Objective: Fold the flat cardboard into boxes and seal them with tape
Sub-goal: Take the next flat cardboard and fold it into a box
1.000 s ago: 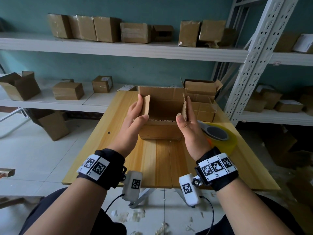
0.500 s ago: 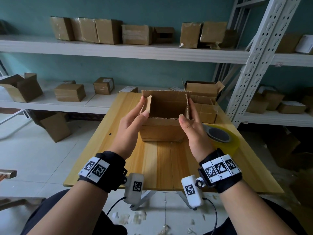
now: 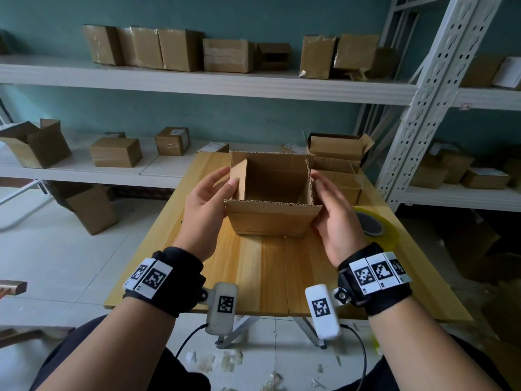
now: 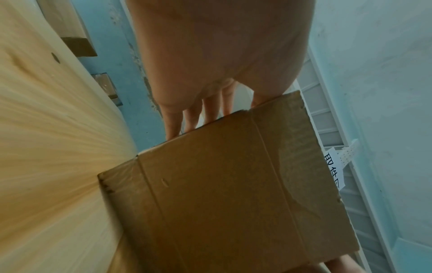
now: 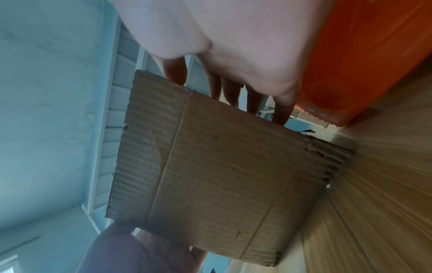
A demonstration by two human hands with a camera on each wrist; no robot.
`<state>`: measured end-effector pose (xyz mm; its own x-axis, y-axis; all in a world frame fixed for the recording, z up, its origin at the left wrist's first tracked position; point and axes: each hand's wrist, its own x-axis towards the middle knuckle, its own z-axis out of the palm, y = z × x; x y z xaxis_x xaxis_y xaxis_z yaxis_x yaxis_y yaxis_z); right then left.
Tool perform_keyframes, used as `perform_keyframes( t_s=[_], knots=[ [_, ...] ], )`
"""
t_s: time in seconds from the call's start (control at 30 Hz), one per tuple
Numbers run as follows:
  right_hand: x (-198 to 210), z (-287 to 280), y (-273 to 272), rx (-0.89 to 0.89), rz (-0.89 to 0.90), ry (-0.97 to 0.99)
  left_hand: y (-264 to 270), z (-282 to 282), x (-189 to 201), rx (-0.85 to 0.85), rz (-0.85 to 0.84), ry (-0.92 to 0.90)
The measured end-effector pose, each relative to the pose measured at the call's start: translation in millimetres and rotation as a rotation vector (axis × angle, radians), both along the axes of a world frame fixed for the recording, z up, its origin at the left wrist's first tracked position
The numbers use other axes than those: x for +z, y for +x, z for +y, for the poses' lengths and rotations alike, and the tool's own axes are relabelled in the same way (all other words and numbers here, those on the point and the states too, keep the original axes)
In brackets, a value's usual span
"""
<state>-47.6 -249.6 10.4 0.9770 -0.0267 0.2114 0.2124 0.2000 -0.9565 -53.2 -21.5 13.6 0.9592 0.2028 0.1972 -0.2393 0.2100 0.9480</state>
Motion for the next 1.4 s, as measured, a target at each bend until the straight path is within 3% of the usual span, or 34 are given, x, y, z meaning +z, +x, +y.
perform_keyframes(
  t_s=[0.27,1.4],
  knots=[
    [-5.2,5.1,0.1,-0.008,0.062,-0.039,-0.9,-2.1,-0.6,-0.151,0.193,0.039],
    [-1.7,2.2,-0.6,-0.047,0.072,-0.13,1.5,2.1,-2.6,-0.158,0.214,0.101]
  ],
)
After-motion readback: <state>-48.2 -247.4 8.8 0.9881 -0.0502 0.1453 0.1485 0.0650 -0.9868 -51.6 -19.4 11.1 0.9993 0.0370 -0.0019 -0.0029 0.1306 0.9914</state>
